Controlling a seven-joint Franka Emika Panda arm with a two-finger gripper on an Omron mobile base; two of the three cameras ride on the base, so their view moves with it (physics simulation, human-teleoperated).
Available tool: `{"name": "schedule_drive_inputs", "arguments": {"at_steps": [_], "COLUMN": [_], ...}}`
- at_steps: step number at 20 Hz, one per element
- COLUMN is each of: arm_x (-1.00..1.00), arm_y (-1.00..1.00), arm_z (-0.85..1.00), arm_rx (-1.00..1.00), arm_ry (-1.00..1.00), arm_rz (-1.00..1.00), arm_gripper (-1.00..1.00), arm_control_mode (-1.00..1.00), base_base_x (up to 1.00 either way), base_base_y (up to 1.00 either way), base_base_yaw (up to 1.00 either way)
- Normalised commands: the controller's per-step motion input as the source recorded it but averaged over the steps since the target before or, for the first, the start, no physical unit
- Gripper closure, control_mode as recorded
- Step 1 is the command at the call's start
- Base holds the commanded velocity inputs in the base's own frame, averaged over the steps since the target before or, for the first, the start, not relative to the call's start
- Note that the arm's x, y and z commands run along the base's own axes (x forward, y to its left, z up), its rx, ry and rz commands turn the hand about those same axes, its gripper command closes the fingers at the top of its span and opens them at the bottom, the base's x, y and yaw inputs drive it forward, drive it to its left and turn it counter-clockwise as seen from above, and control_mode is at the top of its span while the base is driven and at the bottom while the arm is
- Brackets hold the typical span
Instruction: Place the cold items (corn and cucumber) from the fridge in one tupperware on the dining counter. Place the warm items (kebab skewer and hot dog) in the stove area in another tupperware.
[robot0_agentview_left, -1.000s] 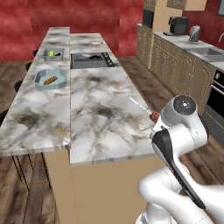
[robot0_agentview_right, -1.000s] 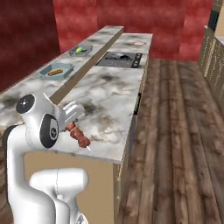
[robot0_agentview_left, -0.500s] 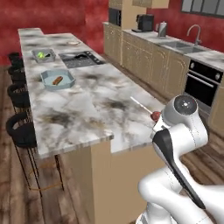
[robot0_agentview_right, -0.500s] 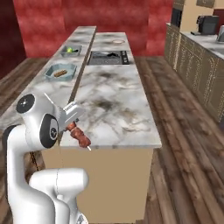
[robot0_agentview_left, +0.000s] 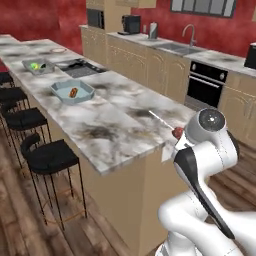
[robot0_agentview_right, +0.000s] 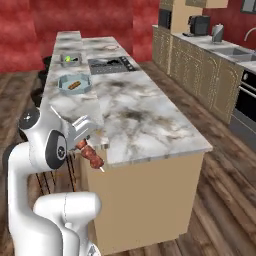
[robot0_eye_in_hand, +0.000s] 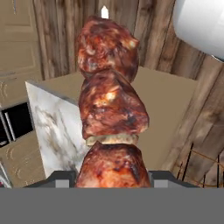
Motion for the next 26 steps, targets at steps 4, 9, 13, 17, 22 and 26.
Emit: {"name": "schedule_drive_inputs", "arguments": {"at_steps": [4, 9, 13, 17, 22, 26], "arm_x": [0.0, 0.0, 0.0, 0.0, 0.0, 0.0], "arm_y": [0.0, 0.0, 0.0, 0.0, 0.0, 0.0], "arm_z": [0.0, 0.0, 0.0, 0.0, 0.0, 0.0], "arm_rx": [0.0, 0.0, 0.0, 0.0, 0.0, 0.0], "arm_ry": [0.0, 0.0, 0.0, 0.0, 0.0, 0.0], "arm_rz": [0.0, 0.0, 0.0, 0.0, 0.0, 0.0], "arm_gripper": [1.0, 1.0, 1.0, 1.0, 1.0, 1.0], "arm_control_mode": [1.0, 1.0, 1.0, 1.0, 1.0, 1.0], "base_base_x": [0.0, 0.0, 0.0, 0.06, 0.26, 0.36], "base_base_y": [1.0, 1.0, 1.0, 1.0, 0.96, 0.73], "base_base_yaw": [-0.4, -0.41, -0.48, -0.47, -0.32, -0.15]}}
